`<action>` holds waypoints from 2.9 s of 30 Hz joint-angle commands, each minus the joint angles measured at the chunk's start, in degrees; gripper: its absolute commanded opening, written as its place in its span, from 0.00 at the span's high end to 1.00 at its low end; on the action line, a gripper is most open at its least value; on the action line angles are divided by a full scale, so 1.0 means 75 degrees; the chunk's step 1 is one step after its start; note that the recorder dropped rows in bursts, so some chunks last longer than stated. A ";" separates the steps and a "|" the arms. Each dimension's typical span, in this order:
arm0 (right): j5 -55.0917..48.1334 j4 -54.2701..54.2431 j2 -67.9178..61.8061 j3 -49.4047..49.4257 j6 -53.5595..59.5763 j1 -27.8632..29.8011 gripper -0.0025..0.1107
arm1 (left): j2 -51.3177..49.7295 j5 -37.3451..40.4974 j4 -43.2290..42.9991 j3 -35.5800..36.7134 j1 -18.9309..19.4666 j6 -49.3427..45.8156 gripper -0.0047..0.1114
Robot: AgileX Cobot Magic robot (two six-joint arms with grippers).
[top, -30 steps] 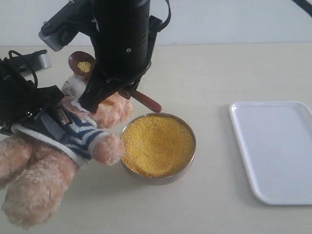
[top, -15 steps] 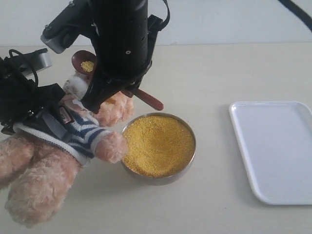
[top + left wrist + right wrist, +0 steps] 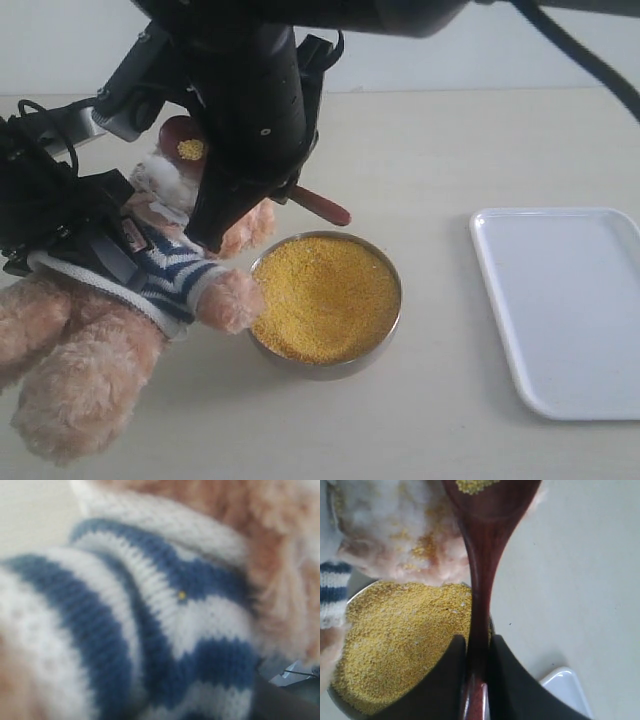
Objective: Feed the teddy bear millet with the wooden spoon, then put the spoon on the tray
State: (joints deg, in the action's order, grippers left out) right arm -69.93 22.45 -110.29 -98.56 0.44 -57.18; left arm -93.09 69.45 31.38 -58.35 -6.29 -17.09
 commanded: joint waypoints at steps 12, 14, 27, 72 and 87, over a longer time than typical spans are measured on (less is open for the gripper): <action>-0.0005 0.0882 0.0047 0.0040 -0.0343 -0.0441 0.98 | 0.0090 0.0068 0.0209 0.0009 -0.0035 -0.0068 0.93; -0.0005 0.0903 0.0047 0.0040 -0.0340 -0.0441 0.98 | 0.0090 0.0068 0.0245 0.0009 -0.0035 -0.0068 0.93; -0.0005 0.1115 0.0047 0.0040 -0.0379 -0.0441 0.98 | 0.0090 0.0068 0.0245 0.0009 -0.0035 -0.0068 0.93; -0.0005 0.1092 0.0370 0.0364 -0.0408 -0.0441 0.98 | 0.0434 0.0068 -0.0330 0.0059 -0.0005 -0.0040 0.93; -0.0005 0.0972 0.0448 0.0364 -0.0435 -0.0441 0.98 | 0.0434 0.0068 -0.0330 0.0131 -0.0005 -0.0040 0.93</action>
State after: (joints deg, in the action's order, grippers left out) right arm -69.93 29.50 -107.71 -95.88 -2.33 -60.51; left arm -90.36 69.53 28.43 -57.78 -6.29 -17.52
